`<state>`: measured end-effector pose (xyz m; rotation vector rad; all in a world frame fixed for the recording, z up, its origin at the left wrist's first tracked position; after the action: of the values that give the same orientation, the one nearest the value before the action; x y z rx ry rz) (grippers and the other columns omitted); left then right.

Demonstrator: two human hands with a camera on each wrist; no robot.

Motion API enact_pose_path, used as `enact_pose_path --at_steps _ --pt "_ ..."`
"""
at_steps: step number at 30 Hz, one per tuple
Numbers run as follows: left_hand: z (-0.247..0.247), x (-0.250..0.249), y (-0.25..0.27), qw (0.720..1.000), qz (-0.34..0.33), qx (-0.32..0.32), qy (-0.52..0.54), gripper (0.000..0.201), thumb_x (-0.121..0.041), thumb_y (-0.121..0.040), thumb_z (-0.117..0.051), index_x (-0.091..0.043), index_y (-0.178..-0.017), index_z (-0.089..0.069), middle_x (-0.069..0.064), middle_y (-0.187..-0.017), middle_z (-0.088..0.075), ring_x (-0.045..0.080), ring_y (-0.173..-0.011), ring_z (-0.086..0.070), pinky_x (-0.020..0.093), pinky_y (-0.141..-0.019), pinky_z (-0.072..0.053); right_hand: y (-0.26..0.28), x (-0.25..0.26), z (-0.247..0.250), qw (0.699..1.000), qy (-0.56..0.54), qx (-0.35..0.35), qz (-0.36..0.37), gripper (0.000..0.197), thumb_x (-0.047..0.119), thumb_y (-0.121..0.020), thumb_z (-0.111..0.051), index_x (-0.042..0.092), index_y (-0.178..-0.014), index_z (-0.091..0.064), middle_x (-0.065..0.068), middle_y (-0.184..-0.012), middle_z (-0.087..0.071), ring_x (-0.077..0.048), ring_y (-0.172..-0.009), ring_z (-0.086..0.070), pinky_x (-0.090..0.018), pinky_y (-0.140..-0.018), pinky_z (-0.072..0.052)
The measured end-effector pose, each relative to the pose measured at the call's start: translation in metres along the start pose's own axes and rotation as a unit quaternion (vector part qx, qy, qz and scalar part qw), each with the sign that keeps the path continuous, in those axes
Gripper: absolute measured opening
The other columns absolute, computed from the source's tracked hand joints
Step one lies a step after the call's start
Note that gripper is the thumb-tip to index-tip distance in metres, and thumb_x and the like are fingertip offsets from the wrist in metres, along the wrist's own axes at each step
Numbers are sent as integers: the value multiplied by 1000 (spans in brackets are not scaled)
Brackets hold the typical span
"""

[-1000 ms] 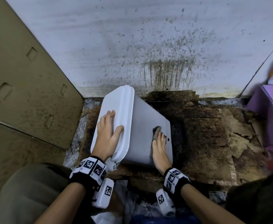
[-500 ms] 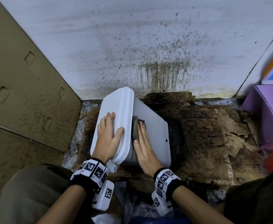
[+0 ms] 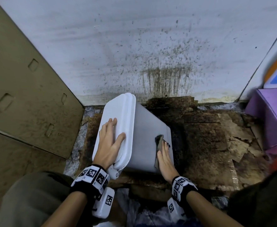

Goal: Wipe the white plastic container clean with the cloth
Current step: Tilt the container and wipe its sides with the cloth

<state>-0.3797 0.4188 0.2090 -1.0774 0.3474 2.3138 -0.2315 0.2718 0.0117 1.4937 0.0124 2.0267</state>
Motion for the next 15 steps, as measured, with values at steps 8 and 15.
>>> enact_pose_path --at_steps 8,15 --pt "3 5 -6 999 13 -6 -37 55 -24 -104 -49 -16 -155 -29 1 -154 -29 16 -150 -18 27 -116 -13 19 80 -17 993 -20 -1 117 51 30 -110 -21 41 -146 14 13 -163 22 2 -148 25 -26 -123 12" --pt "2 3 -5 999 6 -16 -47 54 -25 -104 -50 -15 -154 -30 3 -154 -30 19 -149 -20 28 -116 -15 38 138 -28 980 -3 5 197 54 32 -110 -21 36 -154 10 17 -165 16 4 -149 20 -26 -122 9"
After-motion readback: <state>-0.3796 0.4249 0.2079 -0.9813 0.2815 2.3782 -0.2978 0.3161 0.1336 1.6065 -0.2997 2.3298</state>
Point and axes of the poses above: each hand's wrist, its own y-axis away from the middle knuckle, its own z-axis out of the back of the hand, x = y × z, the point moved 9 cm from there along -y, towards the middle knuckle
